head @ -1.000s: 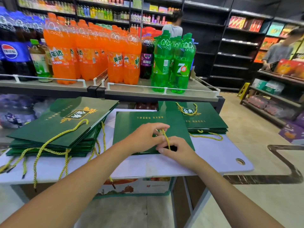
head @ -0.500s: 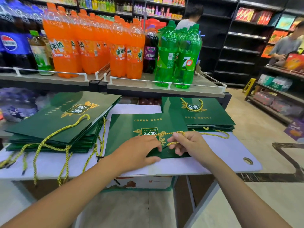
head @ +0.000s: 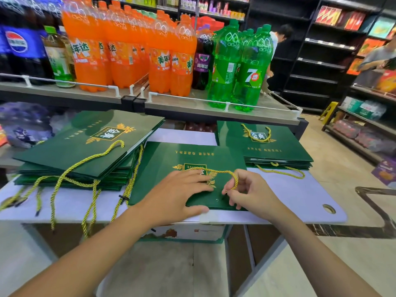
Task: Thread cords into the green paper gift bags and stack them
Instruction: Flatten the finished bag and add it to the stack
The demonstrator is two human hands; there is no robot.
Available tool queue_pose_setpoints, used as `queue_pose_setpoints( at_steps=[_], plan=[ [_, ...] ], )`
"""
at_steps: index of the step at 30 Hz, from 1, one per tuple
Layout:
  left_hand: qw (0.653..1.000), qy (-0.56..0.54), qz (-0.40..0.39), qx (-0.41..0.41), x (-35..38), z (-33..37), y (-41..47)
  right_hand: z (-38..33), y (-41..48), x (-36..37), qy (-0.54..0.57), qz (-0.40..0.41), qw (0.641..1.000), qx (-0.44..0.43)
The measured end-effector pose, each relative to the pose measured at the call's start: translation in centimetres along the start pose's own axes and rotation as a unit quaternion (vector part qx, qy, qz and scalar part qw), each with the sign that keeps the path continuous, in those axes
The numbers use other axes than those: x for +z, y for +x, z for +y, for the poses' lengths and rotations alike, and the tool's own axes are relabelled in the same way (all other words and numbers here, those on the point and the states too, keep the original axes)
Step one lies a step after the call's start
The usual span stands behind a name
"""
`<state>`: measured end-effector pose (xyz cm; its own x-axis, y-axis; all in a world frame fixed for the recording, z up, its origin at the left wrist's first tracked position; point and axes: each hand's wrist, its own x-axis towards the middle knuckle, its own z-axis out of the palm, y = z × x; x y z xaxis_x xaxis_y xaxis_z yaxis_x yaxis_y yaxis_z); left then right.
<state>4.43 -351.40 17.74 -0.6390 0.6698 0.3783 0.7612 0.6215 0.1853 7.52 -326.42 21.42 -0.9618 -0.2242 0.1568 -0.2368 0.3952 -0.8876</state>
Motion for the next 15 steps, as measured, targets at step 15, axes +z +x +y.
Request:
queue_pose_setpoints(
  at_steps=[15],
  plan=[
    [1.000,0.007,0.000,0.000,0.26,0.44,-0.19,-0.50,-0.05,0.49,-0.024,-0.001,1.000,0.010]
  ],
)
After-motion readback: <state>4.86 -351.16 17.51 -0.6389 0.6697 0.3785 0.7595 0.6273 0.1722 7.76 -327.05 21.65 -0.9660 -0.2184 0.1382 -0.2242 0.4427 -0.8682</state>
